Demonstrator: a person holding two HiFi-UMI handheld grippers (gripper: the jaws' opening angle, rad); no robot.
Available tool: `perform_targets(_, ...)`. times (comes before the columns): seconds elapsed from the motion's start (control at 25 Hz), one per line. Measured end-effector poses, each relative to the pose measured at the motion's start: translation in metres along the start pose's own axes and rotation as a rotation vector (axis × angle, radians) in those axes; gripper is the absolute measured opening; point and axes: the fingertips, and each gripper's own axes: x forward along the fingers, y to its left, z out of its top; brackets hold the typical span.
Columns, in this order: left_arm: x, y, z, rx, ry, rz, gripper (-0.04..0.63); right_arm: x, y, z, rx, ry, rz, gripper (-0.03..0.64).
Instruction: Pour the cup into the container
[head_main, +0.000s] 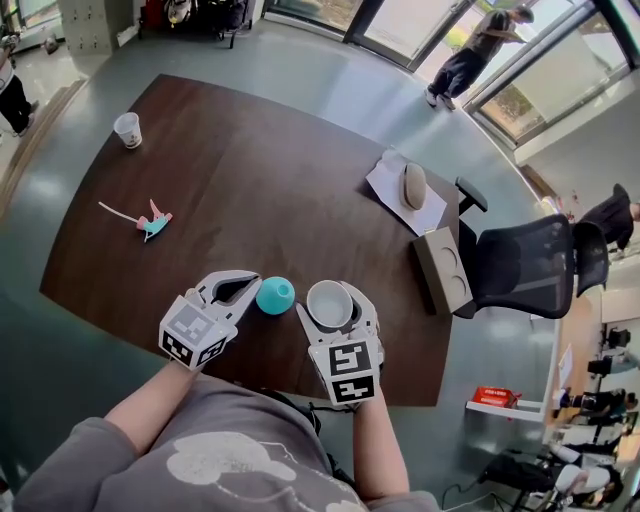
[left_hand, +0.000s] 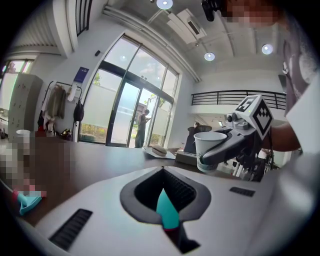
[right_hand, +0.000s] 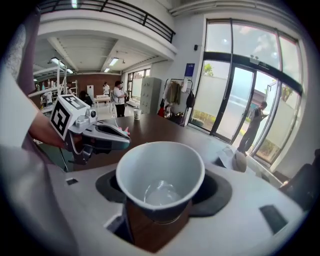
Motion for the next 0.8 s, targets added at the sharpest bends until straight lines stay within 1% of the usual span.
perform_targets(0.2, -0.003, -0.007, 0.008, 0.025, -0.009, 0.022, 0.006, -0.018, -0.009, -0.004, 0.093, -0.131, -0.007, 0.296)
perform_targets(0.32, -0.006, -0.013, 0.009, 0.036, -0.015, 0.034, 0.006, -0.027, -0.008, -0.009, 0.113, -0.179, -0.003, 0.296)
perform_targets(0.56, -0.010, -0.028, 0.007, 0.045, -0.018, 0.064, 0.006, -0.041, -0.006, -0.022, 0.137, -0.227, 0.021, 0.296)
perform_targets(0.8, -0.018, -0.050, -0.001, 0.049, -0.021, 0.098, 0.006, -0.048, 0.003, -0.044, 0.148, -0.225, 0.069, 0.296)
